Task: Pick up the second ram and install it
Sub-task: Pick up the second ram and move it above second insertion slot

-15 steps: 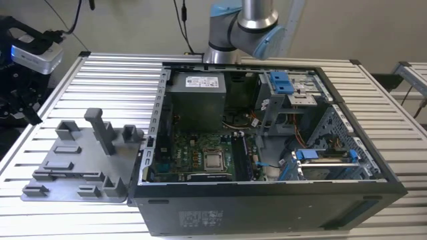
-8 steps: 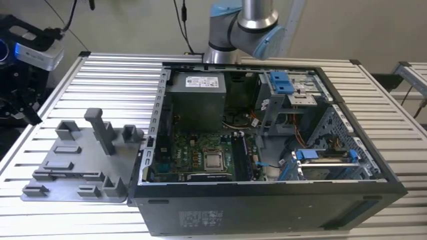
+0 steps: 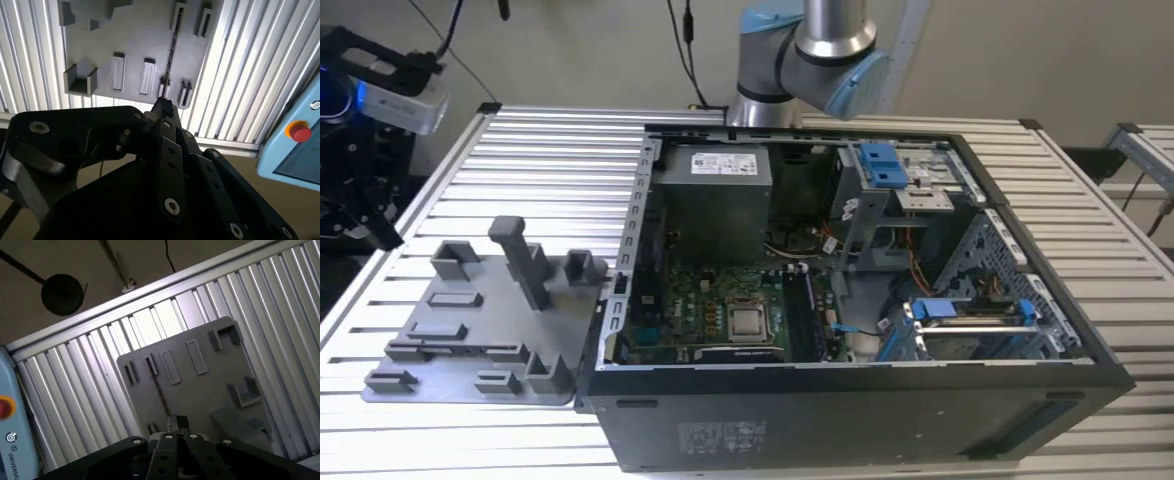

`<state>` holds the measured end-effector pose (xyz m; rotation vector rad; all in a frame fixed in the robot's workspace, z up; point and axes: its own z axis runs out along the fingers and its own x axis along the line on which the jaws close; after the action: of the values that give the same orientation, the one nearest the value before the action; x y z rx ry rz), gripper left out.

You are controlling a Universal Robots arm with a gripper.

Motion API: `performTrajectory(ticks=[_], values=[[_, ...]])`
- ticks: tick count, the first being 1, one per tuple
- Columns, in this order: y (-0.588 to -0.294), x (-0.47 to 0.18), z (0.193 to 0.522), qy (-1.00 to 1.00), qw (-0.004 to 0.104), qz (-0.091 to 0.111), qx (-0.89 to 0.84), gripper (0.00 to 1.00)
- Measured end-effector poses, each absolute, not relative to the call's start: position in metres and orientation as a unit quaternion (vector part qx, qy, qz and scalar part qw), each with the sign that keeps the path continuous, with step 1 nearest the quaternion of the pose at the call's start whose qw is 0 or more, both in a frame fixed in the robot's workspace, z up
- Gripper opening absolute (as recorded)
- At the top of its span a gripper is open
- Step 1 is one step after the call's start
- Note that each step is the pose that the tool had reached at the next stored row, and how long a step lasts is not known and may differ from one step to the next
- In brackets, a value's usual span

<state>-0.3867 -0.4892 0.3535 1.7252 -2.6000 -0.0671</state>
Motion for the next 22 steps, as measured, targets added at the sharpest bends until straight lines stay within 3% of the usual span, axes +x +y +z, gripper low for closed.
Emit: performTrajectory(ticks=[14,17,22], values=[[-0.4892,-0.3867,0.3532,-0.782,0.01,-0.019,0.623,0.11],[-0.4892,-0.3867,0.3527,-0.77,0.004,-0.016,0.637,0.11],[-0.4891,-0.3868,0.3522,-0.769,-0.01,-0.033,0.638,0.11]])
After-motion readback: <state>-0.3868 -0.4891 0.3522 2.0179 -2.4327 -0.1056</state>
